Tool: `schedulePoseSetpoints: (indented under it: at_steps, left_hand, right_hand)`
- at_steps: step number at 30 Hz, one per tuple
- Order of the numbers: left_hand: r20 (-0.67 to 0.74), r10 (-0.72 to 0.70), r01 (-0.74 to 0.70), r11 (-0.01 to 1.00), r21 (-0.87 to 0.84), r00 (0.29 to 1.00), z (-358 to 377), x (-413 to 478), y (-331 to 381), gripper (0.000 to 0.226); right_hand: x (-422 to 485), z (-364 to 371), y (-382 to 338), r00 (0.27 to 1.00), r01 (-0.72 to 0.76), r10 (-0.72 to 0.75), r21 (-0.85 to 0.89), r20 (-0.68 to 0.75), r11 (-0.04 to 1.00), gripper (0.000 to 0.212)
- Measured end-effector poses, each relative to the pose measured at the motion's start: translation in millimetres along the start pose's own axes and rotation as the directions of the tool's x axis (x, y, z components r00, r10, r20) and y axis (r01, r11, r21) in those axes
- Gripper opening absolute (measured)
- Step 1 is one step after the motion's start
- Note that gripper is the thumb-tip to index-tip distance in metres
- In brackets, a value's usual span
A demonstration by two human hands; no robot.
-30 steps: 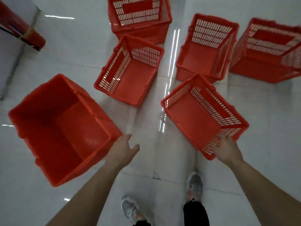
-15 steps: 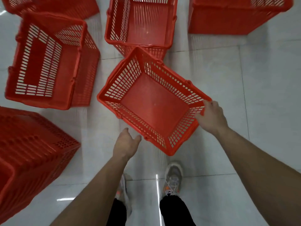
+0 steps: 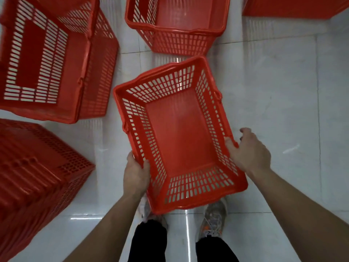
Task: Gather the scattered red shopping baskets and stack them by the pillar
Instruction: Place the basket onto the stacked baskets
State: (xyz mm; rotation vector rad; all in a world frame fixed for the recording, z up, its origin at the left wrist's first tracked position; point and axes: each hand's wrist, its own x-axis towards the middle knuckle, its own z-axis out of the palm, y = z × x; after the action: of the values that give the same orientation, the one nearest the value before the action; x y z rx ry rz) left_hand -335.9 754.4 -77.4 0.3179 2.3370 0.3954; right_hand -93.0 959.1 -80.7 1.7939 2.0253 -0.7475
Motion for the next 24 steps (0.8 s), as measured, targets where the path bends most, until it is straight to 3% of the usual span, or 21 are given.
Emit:
schedulePoseSetpoints:
  at_steps: [3, 5, 9, 13, 19, 24]
  left_hand:
    - [-0.025, 0.036, -0.035, 0.999, 0.029, 0.999, -14, 21, -10, 0.045]
    - [-0.033, 0.055, -0.054, 0.998, 0.035, 0.998, -25, 31, -13, 0.041]
    - [-0.104, 0.107, -0.109, 0.994, -0.008, 0.989, -61, 18, -11, 0.037]
    - [-0.104, 0.132, -0.139, 0.988, -0.063, 0.986, -117, -26, 4, 0.031]
    - [-0.174, 0.102, -0.135, 0.973, -0.187, 0.979, -250, -127, 41, 0.028]
    - [-0.327, 0.006, -0.106, 0.952, -0.287, 0.945, -376, -195, 28, 0.037]
  right_hand:
    - [-1, 22, -29, 0.992, 0.064, -0.085, 0.209, 0.091, 0.976, 0.046]
    - [-4, 28, -41, 0.996, 0.065, -0.077, 0.206, 0.048, 0.976, 0.032]
    - [-35, 6, -54, 0.990, 0.144, -0.139, 0.220, -0.041, 0.965, 0.026]
    - [-79, -58, -80, 0.979, 0.192, -0.165, 0.263, -0.118, 0.946, 0.023]
    - [-169, -209, -151, 0.960, 0.270, -0.233, 0.302, -0.153, 0.914, 0.021]
    - [-250, -293, -247, 0.920, 0.390, -0.357, 0.307, -0.160, 0.868, 0.024]
